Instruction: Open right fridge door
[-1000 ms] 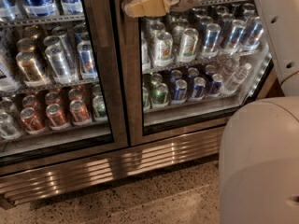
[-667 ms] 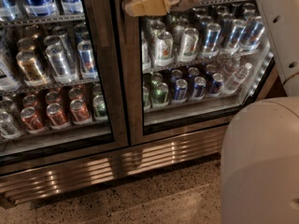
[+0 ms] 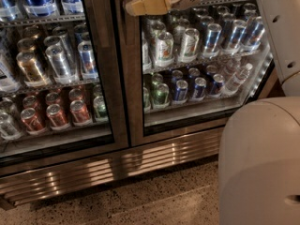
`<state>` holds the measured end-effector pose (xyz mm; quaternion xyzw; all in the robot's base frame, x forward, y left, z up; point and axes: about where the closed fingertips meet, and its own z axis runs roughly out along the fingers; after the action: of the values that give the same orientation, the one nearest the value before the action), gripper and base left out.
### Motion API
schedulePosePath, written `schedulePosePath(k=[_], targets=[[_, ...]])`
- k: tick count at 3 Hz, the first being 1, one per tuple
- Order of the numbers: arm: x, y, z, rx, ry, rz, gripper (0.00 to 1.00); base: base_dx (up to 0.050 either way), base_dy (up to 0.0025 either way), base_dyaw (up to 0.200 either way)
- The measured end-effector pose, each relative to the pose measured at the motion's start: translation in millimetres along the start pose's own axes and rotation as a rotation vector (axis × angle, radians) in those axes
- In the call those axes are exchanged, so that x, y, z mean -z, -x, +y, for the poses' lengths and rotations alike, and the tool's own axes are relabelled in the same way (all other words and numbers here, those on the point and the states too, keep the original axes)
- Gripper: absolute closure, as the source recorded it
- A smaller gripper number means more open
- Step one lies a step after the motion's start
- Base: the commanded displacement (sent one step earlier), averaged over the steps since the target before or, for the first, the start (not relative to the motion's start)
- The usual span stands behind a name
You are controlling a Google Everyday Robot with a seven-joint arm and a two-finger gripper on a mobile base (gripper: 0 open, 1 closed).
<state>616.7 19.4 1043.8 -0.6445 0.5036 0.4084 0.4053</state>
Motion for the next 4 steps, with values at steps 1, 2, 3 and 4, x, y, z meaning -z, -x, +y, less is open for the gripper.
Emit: schedulePosePath(k=[1, 2, 3, 4], targets=[[0.7, 3.2, 0.5, 0.002, 0.0, -0.011, 1.0, 0.0, 0.0, 0.0], [4.2, 6.6, 0.0, 0.011, -0.015, -0.02, 1.0, 0.0, 0.0, 0.0], [4.2, 6.6, 0.0, 0.011, -0.015, -0.02, 1.0, 0.0, 0.0, 0.0], [4.0, 6.7, -0.2, 0.011, -0.015, -0.02, 0.86, 0.0, 0.0, 0.0]])
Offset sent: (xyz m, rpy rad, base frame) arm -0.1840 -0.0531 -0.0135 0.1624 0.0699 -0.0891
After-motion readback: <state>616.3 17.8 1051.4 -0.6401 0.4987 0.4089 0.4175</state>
